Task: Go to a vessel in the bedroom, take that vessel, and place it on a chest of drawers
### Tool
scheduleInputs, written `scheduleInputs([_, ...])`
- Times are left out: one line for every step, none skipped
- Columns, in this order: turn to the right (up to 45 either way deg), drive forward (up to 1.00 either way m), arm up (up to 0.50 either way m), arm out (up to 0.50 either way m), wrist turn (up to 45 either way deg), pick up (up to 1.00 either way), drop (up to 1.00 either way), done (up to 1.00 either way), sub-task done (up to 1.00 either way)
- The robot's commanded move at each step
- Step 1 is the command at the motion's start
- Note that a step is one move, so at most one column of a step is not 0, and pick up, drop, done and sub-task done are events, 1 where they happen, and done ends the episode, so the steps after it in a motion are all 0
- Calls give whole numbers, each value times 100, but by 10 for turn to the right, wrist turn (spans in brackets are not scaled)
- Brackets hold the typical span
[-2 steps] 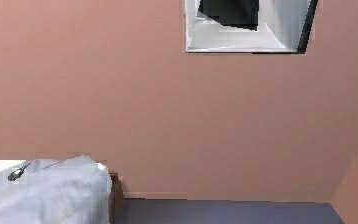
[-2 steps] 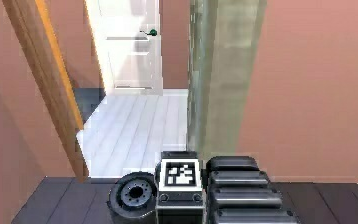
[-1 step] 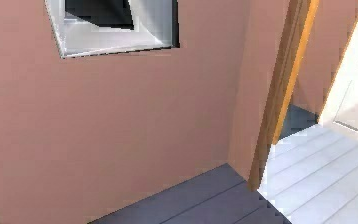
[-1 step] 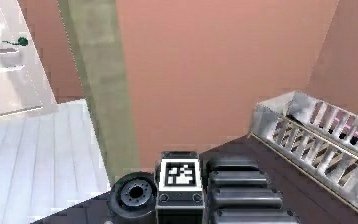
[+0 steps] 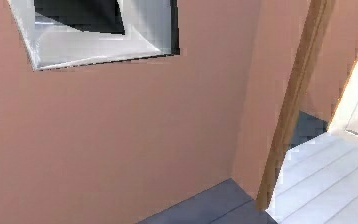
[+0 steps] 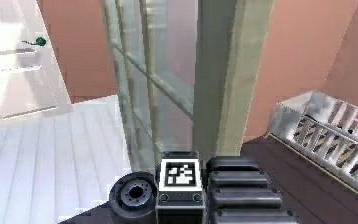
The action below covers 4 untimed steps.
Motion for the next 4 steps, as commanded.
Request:
scheduleInputs([-120,0,0,0,0,0,0,0,0])
scheduleInputs([0,10,0,0,0,0,0,0,0])
scheduleInputs([450,0,0,0,0,0,0,0,0])
scheduleInputs([270,0,0,0,0,0,0,0,0])
